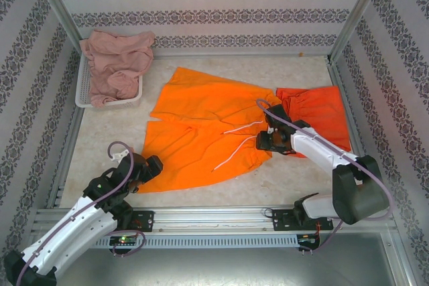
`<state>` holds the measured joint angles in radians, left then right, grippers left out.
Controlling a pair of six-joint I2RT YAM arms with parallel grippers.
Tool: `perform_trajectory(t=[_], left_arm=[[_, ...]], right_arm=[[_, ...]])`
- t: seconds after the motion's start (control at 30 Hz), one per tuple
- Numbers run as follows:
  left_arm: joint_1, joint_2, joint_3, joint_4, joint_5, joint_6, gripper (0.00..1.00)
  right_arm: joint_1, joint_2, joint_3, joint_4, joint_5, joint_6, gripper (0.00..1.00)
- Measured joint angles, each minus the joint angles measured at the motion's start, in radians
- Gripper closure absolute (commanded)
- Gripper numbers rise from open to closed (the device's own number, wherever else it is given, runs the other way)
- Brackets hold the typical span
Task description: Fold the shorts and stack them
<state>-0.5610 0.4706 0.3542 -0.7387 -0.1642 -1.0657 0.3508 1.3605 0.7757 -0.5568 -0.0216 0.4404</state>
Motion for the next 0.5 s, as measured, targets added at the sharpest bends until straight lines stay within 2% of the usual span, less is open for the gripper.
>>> perform_trajectory(t=[0.13, 0.37, 0.5], left_arm=[[0.000, -0.002, 0.000, -0.023, 0.007, -0.035, 0.00], [0.000, -0.008, 0.000, -0.071, 0.007, -0.103, 0.00], [0.000, 0.014, 0.000, -0.077, 0.006, -0.122, 0.00]], right_arm=[[0.000, 0.014, -0.014, 0.003, -0.014, 0.000, 0.59], [0.000, 0.074, -0.024, 0.026, -0.032, 0.000, 0.90], [-0.002, 0.167, 0.024, 0.025, -0.024, -0.005, 1.00]])
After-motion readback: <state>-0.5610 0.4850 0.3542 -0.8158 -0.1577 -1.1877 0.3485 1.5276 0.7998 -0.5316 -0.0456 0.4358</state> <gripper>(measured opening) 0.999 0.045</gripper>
